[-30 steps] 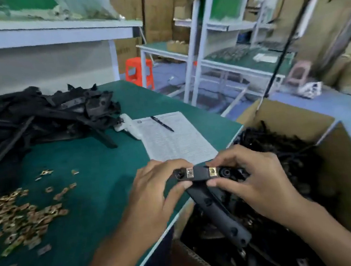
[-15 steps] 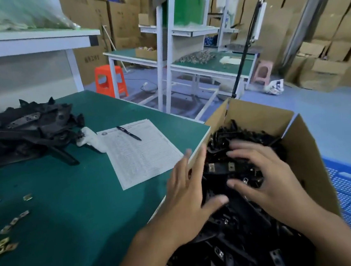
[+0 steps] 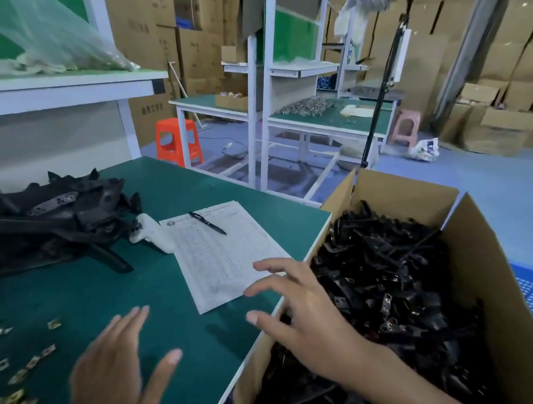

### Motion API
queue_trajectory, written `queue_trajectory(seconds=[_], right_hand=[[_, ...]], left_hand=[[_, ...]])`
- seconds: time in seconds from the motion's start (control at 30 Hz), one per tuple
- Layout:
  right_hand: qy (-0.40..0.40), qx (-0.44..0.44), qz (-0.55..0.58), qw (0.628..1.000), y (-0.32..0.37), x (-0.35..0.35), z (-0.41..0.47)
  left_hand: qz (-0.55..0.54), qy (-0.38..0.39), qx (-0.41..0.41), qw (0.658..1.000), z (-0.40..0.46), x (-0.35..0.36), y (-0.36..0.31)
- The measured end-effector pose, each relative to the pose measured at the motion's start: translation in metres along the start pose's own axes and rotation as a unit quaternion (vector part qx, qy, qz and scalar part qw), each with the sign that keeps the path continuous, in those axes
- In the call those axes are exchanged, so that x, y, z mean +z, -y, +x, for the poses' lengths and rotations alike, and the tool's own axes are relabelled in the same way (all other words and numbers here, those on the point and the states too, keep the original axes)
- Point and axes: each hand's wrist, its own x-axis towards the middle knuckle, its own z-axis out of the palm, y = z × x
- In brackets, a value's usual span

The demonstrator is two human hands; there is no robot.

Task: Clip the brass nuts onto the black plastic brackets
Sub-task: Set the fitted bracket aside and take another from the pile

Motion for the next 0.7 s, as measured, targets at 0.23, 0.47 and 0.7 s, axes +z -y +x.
queue_trajectory(seconds=[0.23, 0.47, 0.7], right_hand=[[0.128, -0.089, 0.085, 0.984, 0.059, 0.089, 0.038], [0.297, -0.154, 0.067, 0.940, 0.120, 0.213, 0.079], [0.351, -0.240, -0.045, 0.904, 0.166, 0.277, 0.106]], left_hand=[[0.115, -0.017, -0.211, 0.971, -0.046, -0.078, 0.108], [0.145, 0.013, -0.300, 0.943, -0.090, -0.100, 0.151], [0.115, -0.076, -0.241, 0.961, -0.094, -0.095, 0.176]])
